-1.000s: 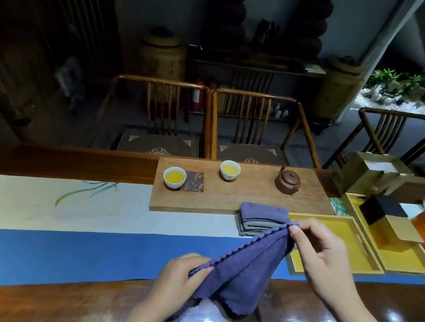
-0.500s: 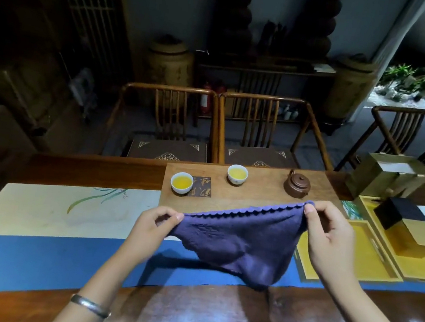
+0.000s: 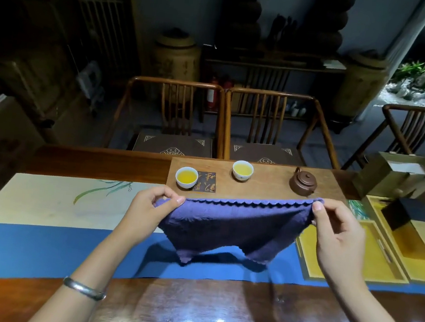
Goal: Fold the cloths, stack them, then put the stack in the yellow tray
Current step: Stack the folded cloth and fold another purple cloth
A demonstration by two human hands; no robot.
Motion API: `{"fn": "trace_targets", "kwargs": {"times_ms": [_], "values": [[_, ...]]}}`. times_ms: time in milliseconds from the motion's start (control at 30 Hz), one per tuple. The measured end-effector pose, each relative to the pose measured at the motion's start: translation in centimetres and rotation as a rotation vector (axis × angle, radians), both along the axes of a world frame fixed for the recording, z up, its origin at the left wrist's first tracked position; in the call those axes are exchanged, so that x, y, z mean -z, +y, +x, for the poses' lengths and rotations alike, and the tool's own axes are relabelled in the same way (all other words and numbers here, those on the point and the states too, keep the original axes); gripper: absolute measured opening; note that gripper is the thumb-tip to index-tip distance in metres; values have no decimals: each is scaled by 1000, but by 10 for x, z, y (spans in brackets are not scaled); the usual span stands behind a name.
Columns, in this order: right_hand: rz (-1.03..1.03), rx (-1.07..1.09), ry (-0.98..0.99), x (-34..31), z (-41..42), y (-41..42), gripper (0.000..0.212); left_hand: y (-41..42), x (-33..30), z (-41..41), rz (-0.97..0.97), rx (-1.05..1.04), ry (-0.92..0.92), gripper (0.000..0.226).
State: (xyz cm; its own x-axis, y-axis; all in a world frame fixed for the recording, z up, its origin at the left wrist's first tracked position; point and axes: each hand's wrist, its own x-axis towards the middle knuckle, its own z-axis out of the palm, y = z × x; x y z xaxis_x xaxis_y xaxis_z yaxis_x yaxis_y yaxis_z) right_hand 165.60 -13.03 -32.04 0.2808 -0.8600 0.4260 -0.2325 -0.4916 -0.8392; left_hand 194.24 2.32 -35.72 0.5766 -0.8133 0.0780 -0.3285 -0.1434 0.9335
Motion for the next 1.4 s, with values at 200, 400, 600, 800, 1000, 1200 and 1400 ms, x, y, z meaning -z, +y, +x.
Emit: {"fn": "trace_targets", "kwargs": {"times_ms": [200,400,600,800,1000,1200,1400], "values": [[207,-68,45,54,-34,42,17,54,45,-26,178,121,148,16],[402,-3,258,137,-78,97,32,109,114,-62,383,184,250,26],[542,-33,484,187,-96,117,25,122,160,-76,509,222,298,22],[700,10,536,223,-77,91,28,107,206,-61,545,156,215,19],[680,24,678,252,-50,58,19,71,234,-39,585,112,158,24],[677,70,797,268,-42,43,19,42,241,-34,543,38,88,22],[668,74,819,273,-44,43,22,42,249,-36,558,0,184,18]]}}
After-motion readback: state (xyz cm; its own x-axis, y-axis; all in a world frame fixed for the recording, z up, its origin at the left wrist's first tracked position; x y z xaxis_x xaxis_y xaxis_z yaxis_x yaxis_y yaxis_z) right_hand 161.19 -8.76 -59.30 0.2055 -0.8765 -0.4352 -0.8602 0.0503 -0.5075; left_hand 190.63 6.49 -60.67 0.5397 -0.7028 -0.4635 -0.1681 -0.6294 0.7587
